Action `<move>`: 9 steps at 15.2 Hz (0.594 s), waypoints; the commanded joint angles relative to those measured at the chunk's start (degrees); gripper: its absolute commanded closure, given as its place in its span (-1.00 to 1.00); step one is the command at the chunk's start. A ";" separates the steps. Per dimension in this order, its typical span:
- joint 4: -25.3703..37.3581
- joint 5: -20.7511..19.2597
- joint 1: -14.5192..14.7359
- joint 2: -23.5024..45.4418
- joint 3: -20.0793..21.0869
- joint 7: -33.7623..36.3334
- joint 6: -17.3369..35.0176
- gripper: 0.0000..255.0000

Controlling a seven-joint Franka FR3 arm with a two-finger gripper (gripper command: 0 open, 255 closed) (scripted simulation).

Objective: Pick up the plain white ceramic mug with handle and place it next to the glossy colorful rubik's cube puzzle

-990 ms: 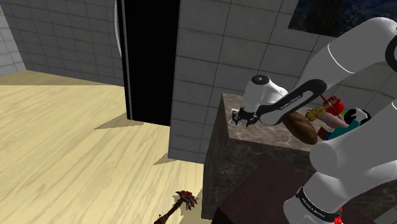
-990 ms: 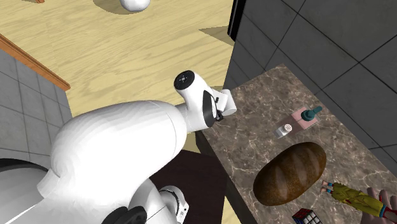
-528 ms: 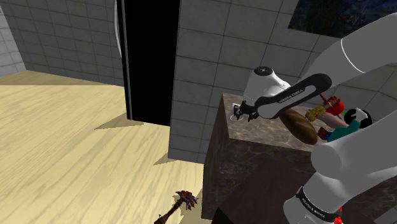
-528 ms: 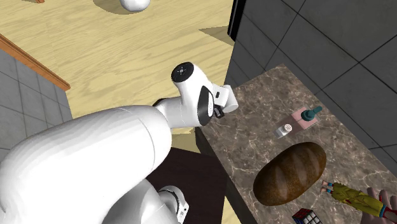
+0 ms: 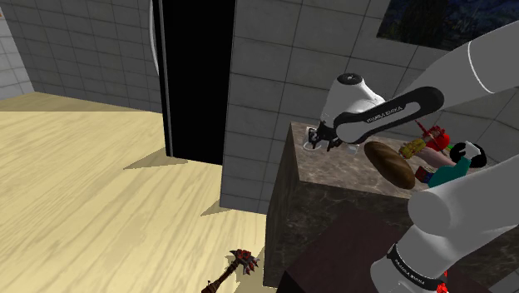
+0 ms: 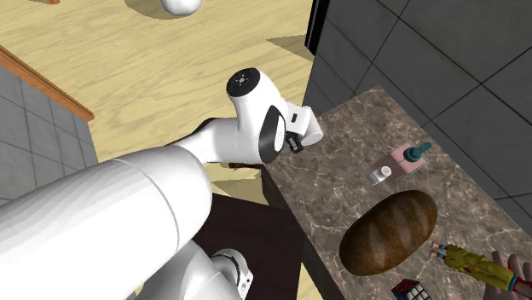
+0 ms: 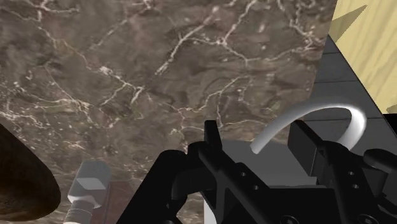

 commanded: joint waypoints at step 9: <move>3.77 4.54 2.87 -4.93 -2.65 -5.33 -8.23 1.00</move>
